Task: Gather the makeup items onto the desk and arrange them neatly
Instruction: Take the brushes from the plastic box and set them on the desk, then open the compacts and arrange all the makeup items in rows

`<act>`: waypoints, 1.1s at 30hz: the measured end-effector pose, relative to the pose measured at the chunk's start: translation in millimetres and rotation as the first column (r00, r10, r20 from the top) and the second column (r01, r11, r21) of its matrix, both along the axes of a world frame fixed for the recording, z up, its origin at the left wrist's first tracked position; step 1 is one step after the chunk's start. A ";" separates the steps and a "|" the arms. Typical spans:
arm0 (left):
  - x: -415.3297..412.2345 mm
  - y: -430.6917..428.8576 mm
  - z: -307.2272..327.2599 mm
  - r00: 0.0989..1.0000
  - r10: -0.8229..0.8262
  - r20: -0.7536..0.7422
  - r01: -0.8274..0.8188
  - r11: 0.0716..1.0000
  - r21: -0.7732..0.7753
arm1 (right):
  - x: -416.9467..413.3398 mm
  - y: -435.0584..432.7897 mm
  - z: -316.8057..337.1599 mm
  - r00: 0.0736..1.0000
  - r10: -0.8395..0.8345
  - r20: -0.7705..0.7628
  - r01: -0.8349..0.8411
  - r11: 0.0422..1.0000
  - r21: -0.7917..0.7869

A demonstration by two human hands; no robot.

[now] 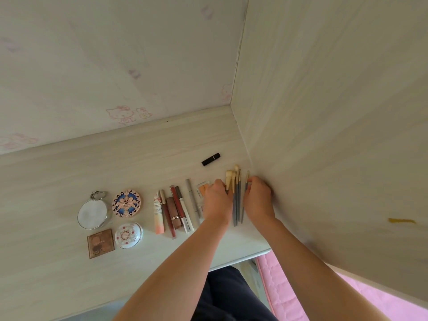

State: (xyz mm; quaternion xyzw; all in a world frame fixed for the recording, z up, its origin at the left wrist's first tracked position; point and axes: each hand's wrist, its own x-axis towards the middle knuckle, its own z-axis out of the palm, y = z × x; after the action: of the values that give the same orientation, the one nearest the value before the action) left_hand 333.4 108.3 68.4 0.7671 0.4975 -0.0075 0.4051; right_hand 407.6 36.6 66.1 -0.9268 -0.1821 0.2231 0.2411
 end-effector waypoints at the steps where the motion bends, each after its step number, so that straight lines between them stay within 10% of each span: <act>1: -1.4 0.2 0.2 1.000 -0.016 -0.003 0.016 1.000 0.020 | -0.1 0.1 0.0 1.000 0.011 -0.012 -0.011 1.000 -0.002; 10: -8.8 4.7 0.4 0.963 -0.202 -0.177 0.237 0.950 0.205 | 0.1 -2.1 4.9 0.992 0.129 -0.016 -0.130 0.990 -0.055; 33: -111.7 60.9 23.1 0.994 -0.106 -0.036 0.111 0.889 0.445 | -45.7 40.0 36.6 0.830 0.521 0.199 -0.477 0.848 -0.229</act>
State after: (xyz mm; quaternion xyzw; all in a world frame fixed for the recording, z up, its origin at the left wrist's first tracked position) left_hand 221.8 169.2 91.5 0.8659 0.4446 0.0799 0.2147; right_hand 361.9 76.6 102.7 -0.8844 -0.4280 0.1729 0.0694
